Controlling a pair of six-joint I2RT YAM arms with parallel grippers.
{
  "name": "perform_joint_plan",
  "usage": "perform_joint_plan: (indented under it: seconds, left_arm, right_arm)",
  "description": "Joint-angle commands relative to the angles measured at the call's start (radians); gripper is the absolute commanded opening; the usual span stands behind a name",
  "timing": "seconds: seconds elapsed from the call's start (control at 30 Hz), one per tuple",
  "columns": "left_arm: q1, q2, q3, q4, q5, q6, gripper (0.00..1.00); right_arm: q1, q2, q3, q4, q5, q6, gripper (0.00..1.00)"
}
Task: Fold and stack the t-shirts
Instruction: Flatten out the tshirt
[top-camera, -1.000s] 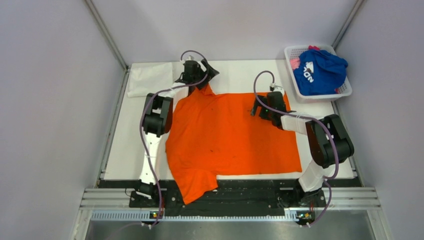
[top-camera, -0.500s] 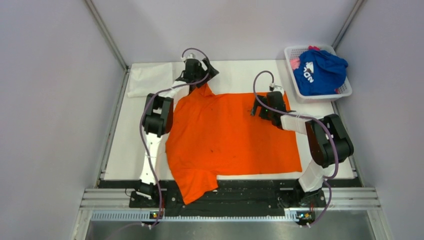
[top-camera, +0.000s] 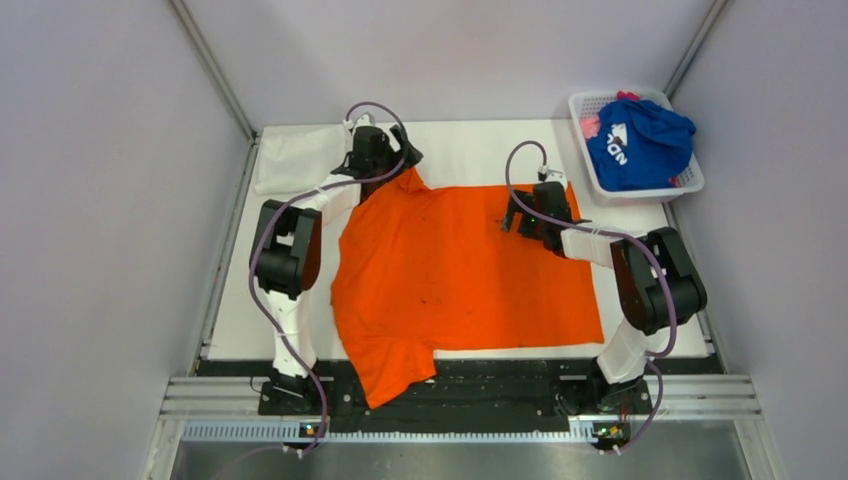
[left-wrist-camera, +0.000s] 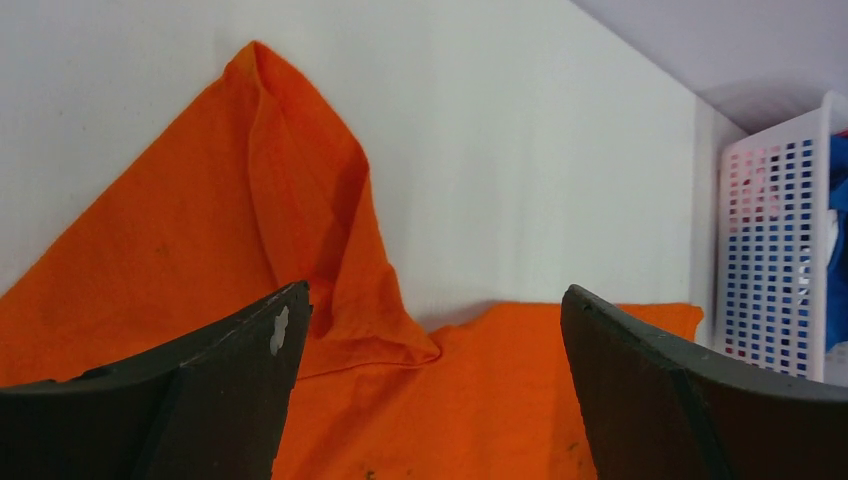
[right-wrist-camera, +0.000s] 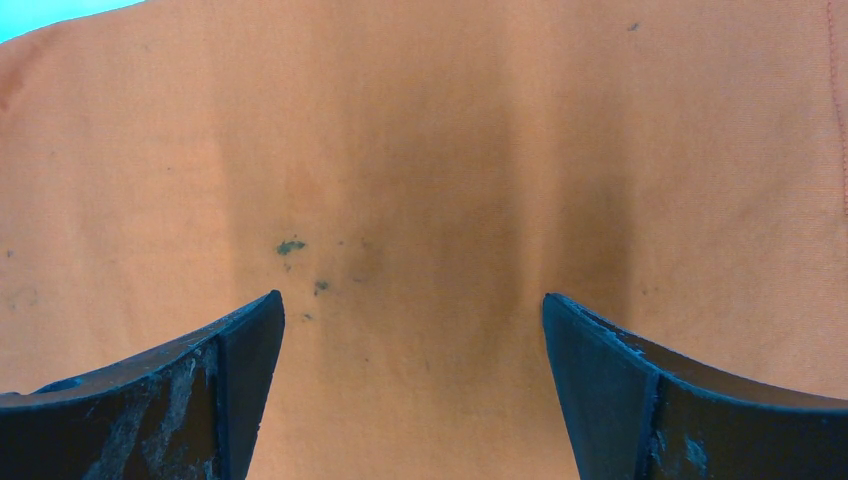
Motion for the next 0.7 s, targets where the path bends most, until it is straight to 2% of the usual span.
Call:
perform_joint_plan:
  seconds: [0.0, 0.67]
  left_arm:
    - [-0.003, 0.029, -0.011, -0.007, -0.006, -0.035, 0.99]
    - [-0.010, 0.196, 0.109, -0.040, 0.050, -0.093, 0.99]
  right_arm:
    - [0.005, 0.016, 0.023, -0.017, 0.018, -0.015, 0.99]
    - [0.004, 0.036, 0.025, -0.030, 0.022, -0.021, 0.99]
